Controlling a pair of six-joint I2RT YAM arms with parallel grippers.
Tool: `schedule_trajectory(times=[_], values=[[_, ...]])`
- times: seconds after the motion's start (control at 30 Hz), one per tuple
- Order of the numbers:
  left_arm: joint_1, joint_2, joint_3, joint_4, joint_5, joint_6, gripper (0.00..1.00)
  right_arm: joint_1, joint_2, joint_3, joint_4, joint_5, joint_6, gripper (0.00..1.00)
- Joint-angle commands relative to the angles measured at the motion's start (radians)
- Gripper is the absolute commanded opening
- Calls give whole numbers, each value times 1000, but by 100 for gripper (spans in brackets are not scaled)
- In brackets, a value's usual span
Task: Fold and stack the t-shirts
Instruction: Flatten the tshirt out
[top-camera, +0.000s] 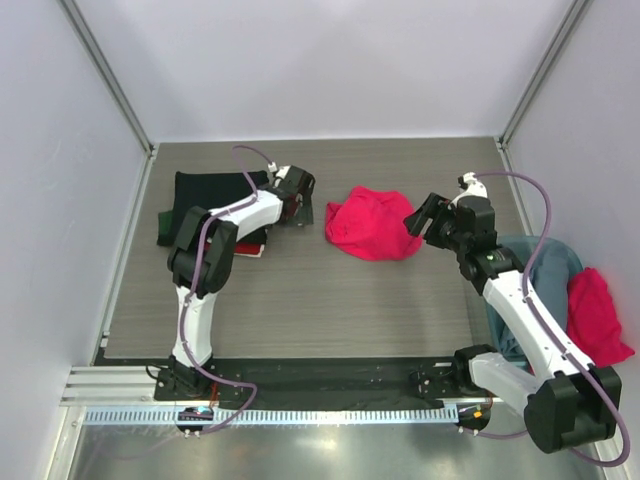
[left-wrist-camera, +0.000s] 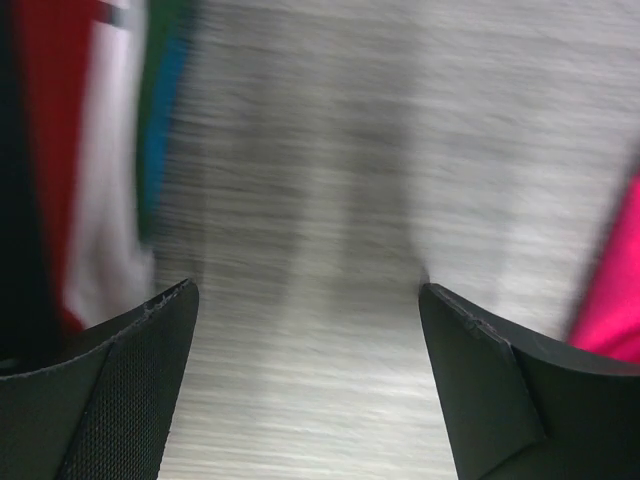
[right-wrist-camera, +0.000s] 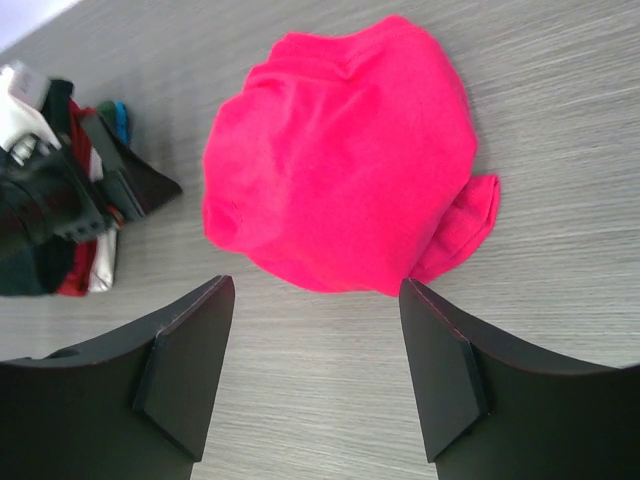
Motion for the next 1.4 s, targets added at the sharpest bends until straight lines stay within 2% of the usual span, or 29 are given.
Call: schedule_trajectory(times=[0.0,0.17,0.27,0.37,0.5,0.67,0.73,0.8,0.9,0.97,1.03,1.07,1.1,1.13,1.27,1.37], values=[[54,-17,7,-43,-1,0,91,4,-3,-36,70,-65,-72,72],[197,-59,-42,-41,-40,-12,92,4,70,-35,78,-99,-61,72],[289,-89,-76,-40,-78,-35,93,5,125,-36,75,-52,-44,76],[361,-142,-134,3,-41,-71,92,4,178,-36,77,0,-27,77],[300,-232,-217,127,63,-57,91,5,251,-26,93,33,-18,77],[117,-330,-237,156,130,-78,92,5,359,25,127,86,17,75],[35,-364,-273,198,160,-115,92,5,398,42,158,98,31,71],[-37,-408,-313,218,161,-127,92,5,464,85,159,111,45,60],[-81,-480,-375,258,131,-127,92,13,529,140,167,63,43,44],[-101,-525,-470,320,117,-124,92,39,547,172,169,66,29,33],[-102,-582,-528,388,109,-121,92,90,586,206,143,79,6,33],[-102,-594,-580,408,108,-115,92,107,601,246,106,77,0,27],[-102,-615,-596,420,95,-109,92,137,630,258,100,59,-9,11],[-102,-623,-609,437,86,-92,91,153,635,267,98,59,-26,2],[-102,-665,-672,465,11,-57,91,267,565,235,177,-41,-113,1],[-102,-695,-694,489,-21,-45,92,416,440,168,248,-111,-282,1]])
